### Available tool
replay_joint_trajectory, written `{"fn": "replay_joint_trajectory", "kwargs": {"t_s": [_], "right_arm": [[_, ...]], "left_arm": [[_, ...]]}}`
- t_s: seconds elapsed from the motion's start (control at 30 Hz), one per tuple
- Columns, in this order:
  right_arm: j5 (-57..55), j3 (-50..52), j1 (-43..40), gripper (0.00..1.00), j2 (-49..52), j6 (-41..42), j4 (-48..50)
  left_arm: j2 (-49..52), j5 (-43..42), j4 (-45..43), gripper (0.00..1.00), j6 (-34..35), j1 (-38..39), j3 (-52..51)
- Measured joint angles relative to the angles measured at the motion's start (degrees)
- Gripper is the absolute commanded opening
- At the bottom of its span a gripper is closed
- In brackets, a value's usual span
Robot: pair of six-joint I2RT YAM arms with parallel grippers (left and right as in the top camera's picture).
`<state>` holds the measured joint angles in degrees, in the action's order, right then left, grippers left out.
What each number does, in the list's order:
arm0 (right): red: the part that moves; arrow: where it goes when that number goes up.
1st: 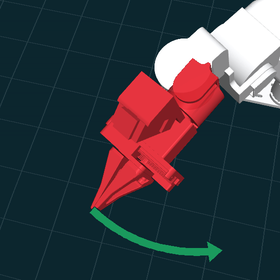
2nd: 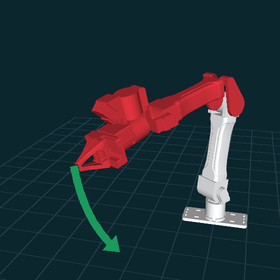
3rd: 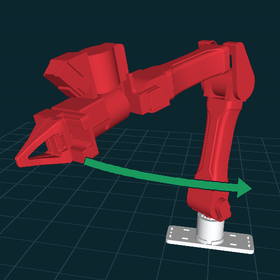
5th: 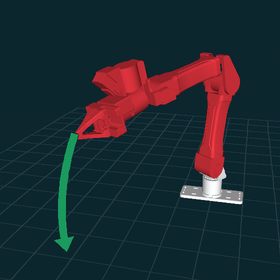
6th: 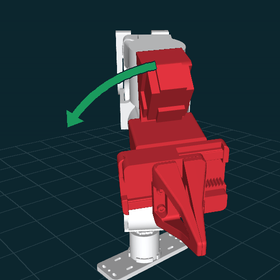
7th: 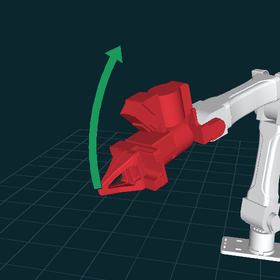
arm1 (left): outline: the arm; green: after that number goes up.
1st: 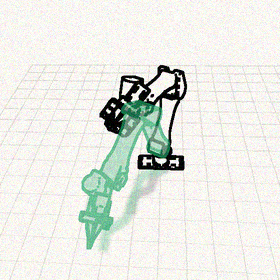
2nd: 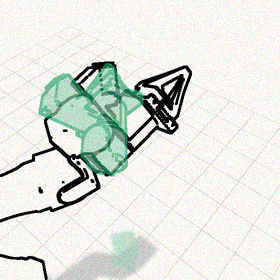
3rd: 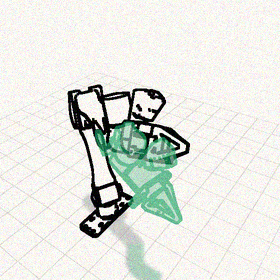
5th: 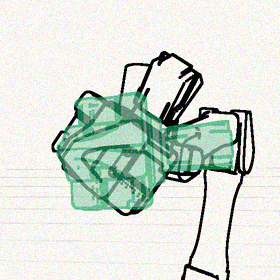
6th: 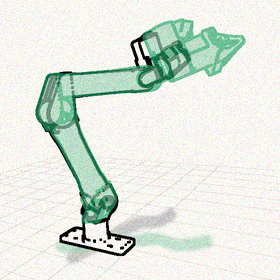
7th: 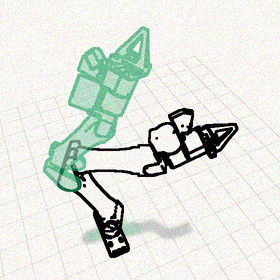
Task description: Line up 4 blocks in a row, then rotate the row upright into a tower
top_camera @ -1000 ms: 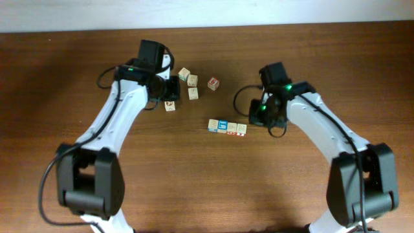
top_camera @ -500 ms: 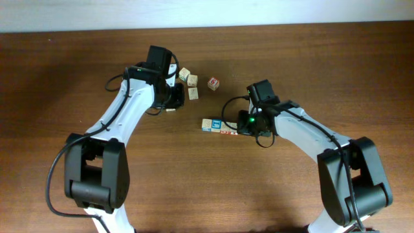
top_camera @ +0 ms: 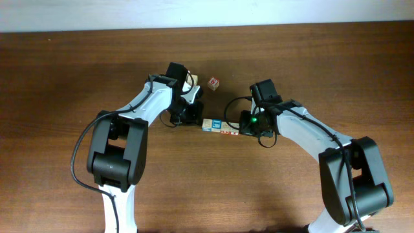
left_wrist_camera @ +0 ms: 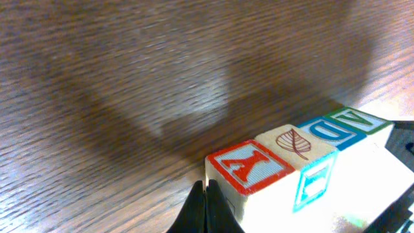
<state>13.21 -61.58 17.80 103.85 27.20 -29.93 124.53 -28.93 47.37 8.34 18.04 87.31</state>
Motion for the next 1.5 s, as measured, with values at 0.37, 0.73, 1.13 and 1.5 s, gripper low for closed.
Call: {"fn": "replay_joint_trajectory", "kwargs": {"t_s": [0.37,0.73,1.13,1.5], "right_arm": [[3.72,0.0,-0.2,0.04,0.0,0.02,0.0],[3.15,-1.16,3.87,0.04,-3.85,0.0,1.51],[-0.74,-5.14,8.22,0.04,-5.29,0.87,3.89],[3.67,-7.54,12.22,0.04,-5.09,2.8,8.79]], "left_arm": [[0.0,-1.25,0.0,0.0,-2.97,-0.11,0.0],[0.0,1.81,0.02,0.0,-2.99,-1.11,0.0],[0.0,4.85,-0.02,0.0,-2.97,-2.1,0.0],[0.09,-0.28,0.63,0.0,-2.99,-0.44,-0.04]]}}
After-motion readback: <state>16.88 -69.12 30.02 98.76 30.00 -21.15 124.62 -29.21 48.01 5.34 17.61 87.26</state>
